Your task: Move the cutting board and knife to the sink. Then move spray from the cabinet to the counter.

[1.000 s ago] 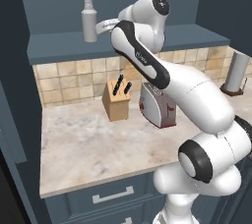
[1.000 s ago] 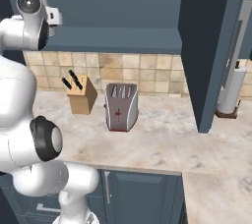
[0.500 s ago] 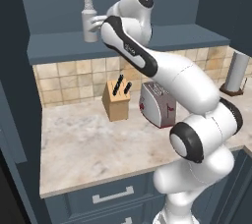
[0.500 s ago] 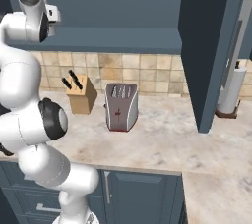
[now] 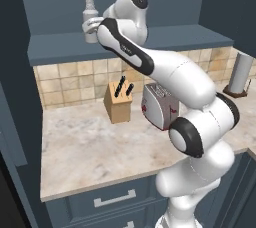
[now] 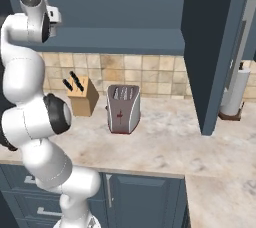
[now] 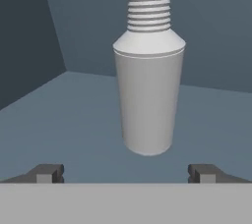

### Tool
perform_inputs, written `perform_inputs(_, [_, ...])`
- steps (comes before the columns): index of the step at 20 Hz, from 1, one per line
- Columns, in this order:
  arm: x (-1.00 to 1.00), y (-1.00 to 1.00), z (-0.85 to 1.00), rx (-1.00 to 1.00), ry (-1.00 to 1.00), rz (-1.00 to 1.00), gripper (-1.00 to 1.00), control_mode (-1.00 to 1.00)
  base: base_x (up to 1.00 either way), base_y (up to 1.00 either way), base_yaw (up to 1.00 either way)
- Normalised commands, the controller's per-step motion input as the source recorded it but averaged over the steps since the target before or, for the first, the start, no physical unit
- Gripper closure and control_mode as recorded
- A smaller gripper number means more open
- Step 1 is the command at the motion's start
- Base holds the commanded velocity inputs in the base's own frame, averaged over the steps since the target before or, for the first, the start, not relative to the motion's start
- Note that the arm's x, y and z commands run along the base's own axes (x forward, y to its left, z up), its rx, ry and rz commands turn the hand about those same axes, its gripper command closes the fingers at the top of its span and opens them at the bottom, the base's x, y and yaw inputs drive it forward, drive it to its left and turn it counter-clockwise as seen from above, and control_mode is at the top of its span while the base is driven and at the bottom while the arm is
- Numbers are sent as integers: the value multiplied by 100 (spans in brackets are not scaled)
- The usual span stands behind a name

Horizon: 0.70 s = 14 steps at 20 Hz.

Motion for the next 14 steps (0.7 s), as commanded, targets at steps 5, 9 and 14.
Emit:
perform_inputs(5, [17,-1,-3,0,0,0,-100,-100,0,0,0])
perform_inputs(9, [16,-1,-1,0,0,0,-100,-100,0,0,0])
perform_inputs(14, [23,0,-6,0,0,0,-100,-100,0,0,0])
